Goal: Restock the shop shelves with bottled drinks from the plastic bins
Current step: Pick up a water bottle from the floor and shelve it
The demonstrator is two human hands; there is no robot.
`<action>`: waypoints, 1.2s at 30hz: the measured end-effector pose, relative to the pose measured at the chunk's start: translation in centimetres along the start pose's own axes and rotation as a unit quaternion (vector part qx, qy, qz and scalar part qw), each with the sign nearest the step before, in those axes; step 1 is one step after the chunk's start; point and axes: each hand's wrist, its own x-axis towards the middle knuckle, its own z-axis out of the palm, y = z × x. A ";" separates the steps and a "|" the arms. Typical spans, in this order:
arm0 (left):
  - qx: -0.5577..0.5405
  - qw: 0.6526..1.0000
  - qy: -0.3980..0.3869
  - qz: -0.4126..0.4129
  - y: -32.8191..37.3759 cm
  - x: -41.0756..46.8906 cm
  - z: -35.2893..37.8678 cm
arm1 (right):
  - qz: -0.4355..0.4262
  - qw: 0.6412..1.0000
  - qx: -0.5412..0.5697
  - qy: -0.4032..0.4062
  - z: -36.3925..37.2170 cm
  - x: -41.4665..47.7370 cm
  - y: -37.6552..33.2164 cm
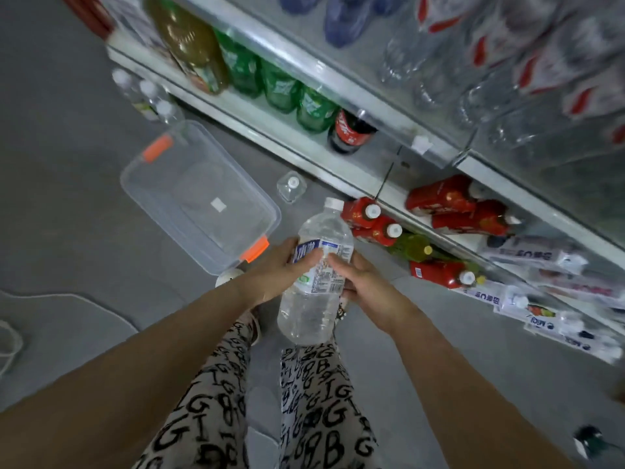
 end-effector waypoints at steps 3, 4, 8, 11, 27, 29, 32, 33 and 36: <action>-0.028 1.000 -0.004 -0.002 4.5 -4.2 -1.5 | -0.041 0.999 0.003 -0.005 0.9 -4.6 -4.4; -0.025 1.000 -0.007 0.010 6.2 -5.7 -1.8 | -0.052 0.999 0.000 0.002 1.3 -6.1 -5.8; 0.009 0.998 -0.012 0.058 12.2 -11.1 -3.6 | -0.109 0.993 -0.013 0.031 2.4 -11.9 -11.0; 0.024 0.997 0.004 0.079 15.9 -14.2 -4.7 | -0.153 0.986 -0.011 0.067 2.9 -15.2 -14.2; -0.070 0.972 0.001 0.222 30.0 -27.0 -5.9 | -0.334 0.938 -0.070 0.053 2.8 -30.5 -28.7; -0.059 0.966 0.017 0.249 31.6 -28.5 -6.6 | -0.352 0.930 -0.084 0.055 3.2 -32.3 -30.3; -0.029 0.955 0.035 0.292 34.4 -30.8 -8.1 | -0.381 0.914 -0.119 0.072 4.1 -35.0 -32.9; -0.026 0.952 0.037 0.304 35.3 -31.6 -8.7 | -0.388 0.909 -0.125 0.082 4.6 -35.8 -33.8; -0.016 0.942 0.038 0.333 37.6 -33.6 -10.6 | -0.413 0.895 -0.128 0.106 6.5 -38.2 -36.2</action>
